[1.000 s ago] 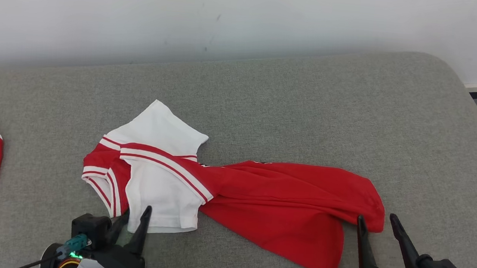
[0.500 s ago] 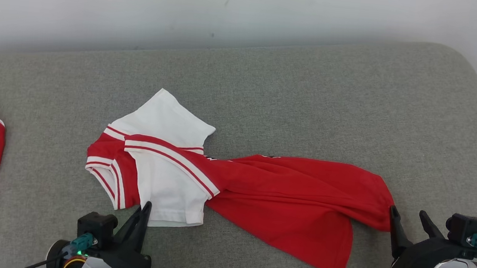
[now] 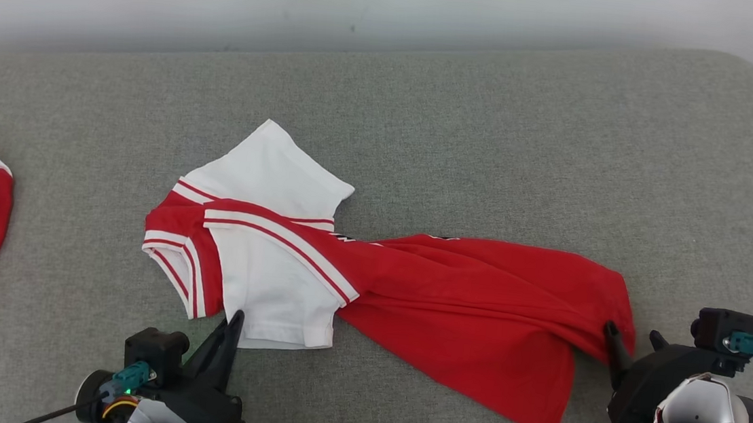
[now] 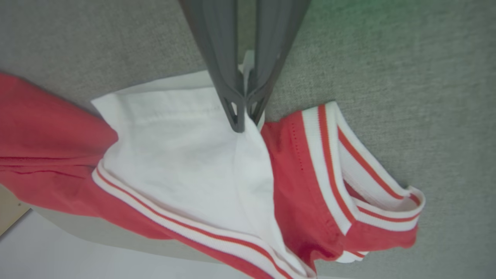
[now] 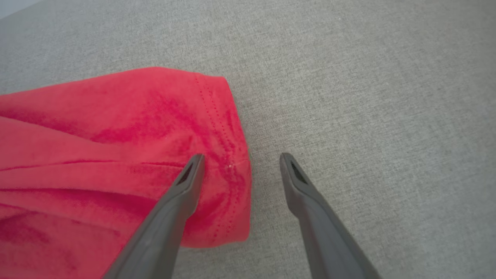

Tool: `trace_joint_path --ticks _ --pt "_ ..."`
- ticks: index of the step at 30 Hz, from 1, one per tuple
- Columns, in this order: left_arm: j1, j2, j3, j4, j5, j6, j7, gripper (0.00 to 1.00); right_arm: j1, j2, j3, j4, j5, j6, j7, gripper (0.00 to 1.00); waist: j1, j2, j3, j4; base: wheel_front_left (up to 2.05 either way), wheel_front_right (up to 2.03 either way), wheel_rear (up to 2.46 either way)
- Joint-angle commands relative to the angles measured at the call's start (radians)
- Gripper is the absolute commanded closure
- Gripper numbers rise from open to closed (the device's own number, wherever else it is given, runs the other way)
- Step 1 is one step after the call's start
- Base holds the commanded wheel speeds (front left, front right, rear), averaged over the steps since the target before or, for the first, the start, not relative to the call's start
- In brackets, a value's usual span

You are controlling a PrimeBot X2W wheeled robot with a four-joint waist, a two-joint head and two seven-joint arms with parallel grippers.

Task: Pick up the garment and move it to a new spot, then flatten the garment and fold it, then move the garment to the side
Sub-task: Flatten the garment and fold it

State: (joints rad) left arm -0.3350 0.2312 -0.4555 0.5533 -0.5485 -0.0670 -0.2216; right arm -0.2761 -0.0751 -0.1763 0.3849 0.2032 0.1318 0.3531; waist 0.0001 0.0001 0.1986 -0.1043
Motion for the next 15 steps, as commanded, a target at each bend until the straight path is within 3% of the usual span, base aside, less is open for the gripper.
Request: trace_joint_path --ticks 1,11,12,15 --pt "-0.014 0.006 -0.002 -0.004 -0.003 0.004 -0.002 1.00 -0.013 0.003 0.002 0.008 -0.009 -0.002 0.010 0.00 -0.0001 -0.0001 0.004 0.000 0.00 0.00 0.00" --pt "-0.017 0.010 -0.006 -0.008 -0.010 0.008 -0.001 1.00 -0.043 0.011 -0.006 0.040 -0.043 -0.002 0.122 0.00 -0.0001 -0.0001 0.013 -0.002 0.00 0.00 0.00" --pt "-0.018 0.011 -0.007 -0.008 -0.011 0.009 -0.001 1.00 -0.043 0.011 -0.003 0.042 -0.049 -0.002 0.132 0.04 -0.0001 -0.0001 0.014 -0.002 0.00 0.00 0.00" --pt "-0.020 0.011 -0.009 -0.009 -0.012 0.011 -0.002 1.00 -0.041 0.013 0.002 0.043 -0.061 -0.002 0.159 0.48 -0.0001 -0.0001 0.017 0.002 0.00 0.00 0.00"
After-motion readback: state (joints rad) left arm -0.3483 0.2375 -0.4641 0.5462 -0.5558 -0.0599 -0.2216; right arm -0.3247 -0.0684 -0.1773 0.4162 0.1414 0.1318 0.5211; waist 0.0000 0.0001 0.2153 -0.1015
